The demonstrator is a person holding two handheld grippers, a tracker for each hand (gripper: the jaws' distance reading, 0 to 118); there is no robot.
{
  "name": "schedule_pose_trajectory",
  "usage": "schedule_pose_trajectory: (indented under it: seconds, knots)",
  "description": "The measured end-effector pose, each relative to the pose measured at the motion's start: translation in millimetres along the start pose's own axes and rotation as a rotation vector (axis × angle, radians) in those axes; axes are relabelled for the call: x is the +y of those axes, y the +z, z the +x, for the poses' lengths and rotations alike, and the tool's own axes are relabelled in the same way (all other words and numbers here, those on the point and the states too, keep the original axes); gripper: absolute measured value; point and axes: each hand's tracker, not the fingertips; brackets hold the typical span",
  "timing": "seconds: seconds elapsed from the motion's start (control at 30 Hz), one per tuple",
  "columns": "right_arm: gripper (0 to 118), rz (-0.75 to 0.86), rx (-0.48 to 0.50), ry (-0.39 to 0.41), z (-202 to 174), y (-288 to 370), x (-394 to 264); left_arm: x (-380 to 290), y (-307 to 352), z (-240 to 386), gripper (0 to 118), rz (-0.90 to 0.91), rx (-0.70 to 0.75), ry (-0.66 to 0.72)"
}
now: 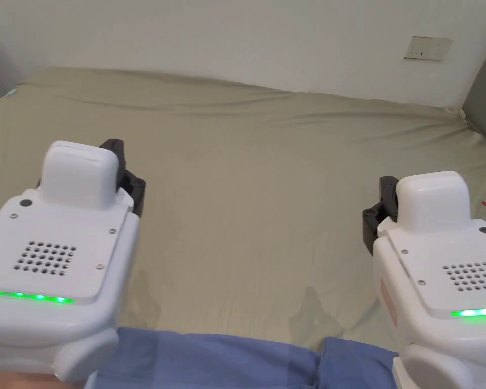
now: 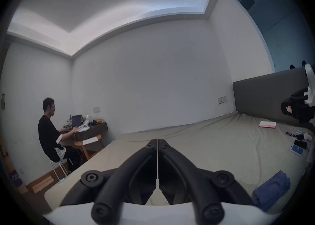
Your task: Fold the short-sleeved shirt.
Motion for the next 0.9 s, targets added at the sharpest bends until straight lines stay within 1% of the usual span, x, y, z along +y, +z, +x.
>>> schedule_pose_trajectory:
  seconds: [0.07, 0.33, 0.43, 0.53, 0.57, 0.63, 0.67, 0.7, 0.8, 0.87, 0.9]
  knots:
    - [2, 0.007, 0.007, 0.015, -5.0, 0.7, -0.9, 2.5, 0.6, 7.7, 0, -0.021, -0.022, -0.013]
    - [2, 0.008, 0.005, 0.019, -6.8, -10.2, -3.1, -8.4, -11.6, 15.7, 0, -0.090, -0.071, 0.008]
    - [2, -0.026, 0.009, 0.031, -8.6, -18.7, -13.0, -28.8, -23.5, 12.2, 0, -0.186, -0.117, 0.001]
    - [2, -0.084, 0.024, 0.034, -8.8, -27.4, -28.7, -69.3, -40.0, -0.7, 0, -0.364, -0.207, 0.033]
    - [2, -0.107, 0.030, 0.031, -7.8, -31.0, -34.7, -88.2, -44.0, -8.0, 8, -0.429, -0.240, 0.069]
    - [2, -0.147, 0.041, 0.031, -6.1, -34.5, -47.1, -131.5, -47.1, -28.2, 75, -0.531, -0.235, 0.156]
    - [2, -0.165, 0.042, 0.034, -4.7, -37.1, -53.1, -152.7, -49.9, -40.7, 97, -0.606, -0.252, 0.174]
    - [2, -0.180, 0.042, 0.036, -3.1, -39.2, -58.4, -170.6, -51.5, -53.0, 106, -0.680, -0.271, 0.186]
    - [2, -0.233, 0.052, 0.030, 4.0, -42.0, -72.1, -215.9, -48.5, -105.0, 108, -0.805, -0.313, 0.336]
    - [2, -0.266, 0.063, 0.022, 9.5, -43.8, -79.2, -247.3, -49.9, -146.2, 109, -0.934, -0.423, 0.591]
    - [2, -0.282, 0.068, 0.021, 12.2, -43.6, -82.5, -264.7, -48.4, -165.4, 113, -0.981, -0.436, 0.723]
